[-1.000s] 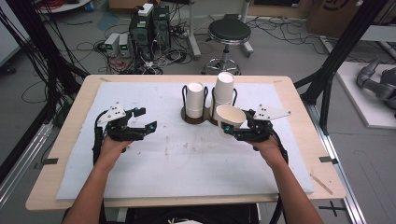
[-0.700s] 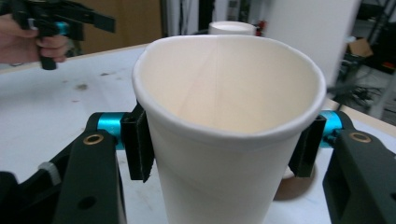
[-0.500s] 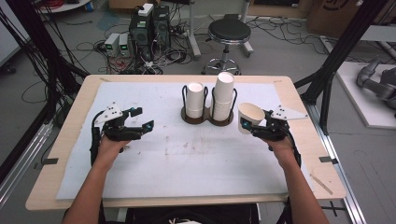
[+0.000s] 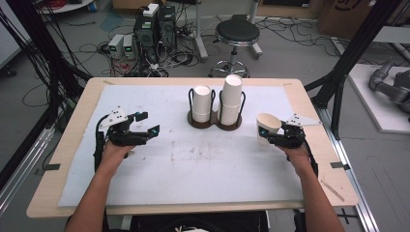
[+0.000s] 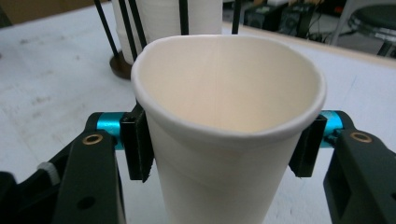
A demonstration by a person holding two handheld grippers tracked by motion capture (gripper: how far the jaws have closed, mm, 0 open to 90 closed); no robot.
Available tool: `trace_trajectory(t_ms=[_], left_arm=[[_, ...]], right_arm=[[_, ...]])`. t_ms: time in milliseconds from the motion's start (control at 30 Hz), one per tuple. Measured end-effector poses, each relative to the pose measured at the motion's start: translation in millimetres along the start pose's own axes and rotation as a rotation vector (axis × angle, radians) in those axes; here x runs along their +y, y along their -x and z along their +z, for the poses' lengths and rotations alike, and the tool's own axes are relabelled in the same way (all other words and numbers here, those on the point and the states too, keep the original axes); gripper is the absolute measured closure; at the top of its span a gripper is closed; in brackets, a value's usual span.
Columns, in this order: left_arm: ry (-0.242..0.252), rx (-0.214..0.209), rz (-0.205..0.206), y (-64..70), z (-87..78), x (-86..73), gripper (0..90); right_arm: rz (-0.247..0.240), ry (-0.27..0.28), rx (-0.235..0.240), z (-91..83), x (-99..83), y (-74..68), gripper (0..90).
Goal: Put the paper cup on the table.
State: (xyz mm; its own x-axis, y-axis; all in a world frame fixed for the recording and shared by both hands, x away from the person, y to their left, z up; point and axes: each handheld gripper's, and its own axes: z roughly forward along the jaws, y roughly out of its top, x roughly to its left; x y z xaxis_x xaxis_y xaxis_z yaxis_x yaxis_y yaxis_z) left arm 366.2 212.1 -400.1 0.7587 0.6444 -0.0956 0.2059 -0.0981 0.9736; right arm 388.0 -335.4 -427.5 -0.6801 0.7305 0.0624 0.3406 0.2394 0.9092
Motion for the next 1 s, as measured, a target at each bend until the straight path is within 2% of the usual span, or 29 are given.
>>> trace_trajectory(t_ms=[100, 367, 500, 667, 800, 1000], left_arm=[[-0.005, 0.0, -0.001, 0.9, 0.5, -0.2, 21.2], [-0.01, 0.004, 0.003, 0.8, 0.3, -1.4, 21.2], [-0.012, 0.006, 0.003, 1.1, 0.2, -1.6, 21.2], [-0.016, 0.008, 0.004, 0.9, 0.9, -1.8, 21.2], [-0.018, 0.007, 0.001, 1.3, 2.1, -2.1, 21.2], [-0.018, 0.009, -0.002, 0.6, 1.9, -2.4, 21.2]], right_arm=[[0.007, -0.033, 0.005, 3.6, -3.8, 3.6, 37.7], [0.009, -0.052, 0.026, 3.5, -6.0, 4.0, 36.3], [-0.013, -0.072, 0.032, -1.5, -7.6, 4.2, 34.3], [-0.04, -0.079, 0.029, -9.3, -14.6, 3.1, 29.9], [-0.03, -0.082, 0.0, -10.2, -15.1, 0.6, 23.1], [-0.02, -0.088, 0.008, -9.6, -15.1, -2.0, 21.1]])
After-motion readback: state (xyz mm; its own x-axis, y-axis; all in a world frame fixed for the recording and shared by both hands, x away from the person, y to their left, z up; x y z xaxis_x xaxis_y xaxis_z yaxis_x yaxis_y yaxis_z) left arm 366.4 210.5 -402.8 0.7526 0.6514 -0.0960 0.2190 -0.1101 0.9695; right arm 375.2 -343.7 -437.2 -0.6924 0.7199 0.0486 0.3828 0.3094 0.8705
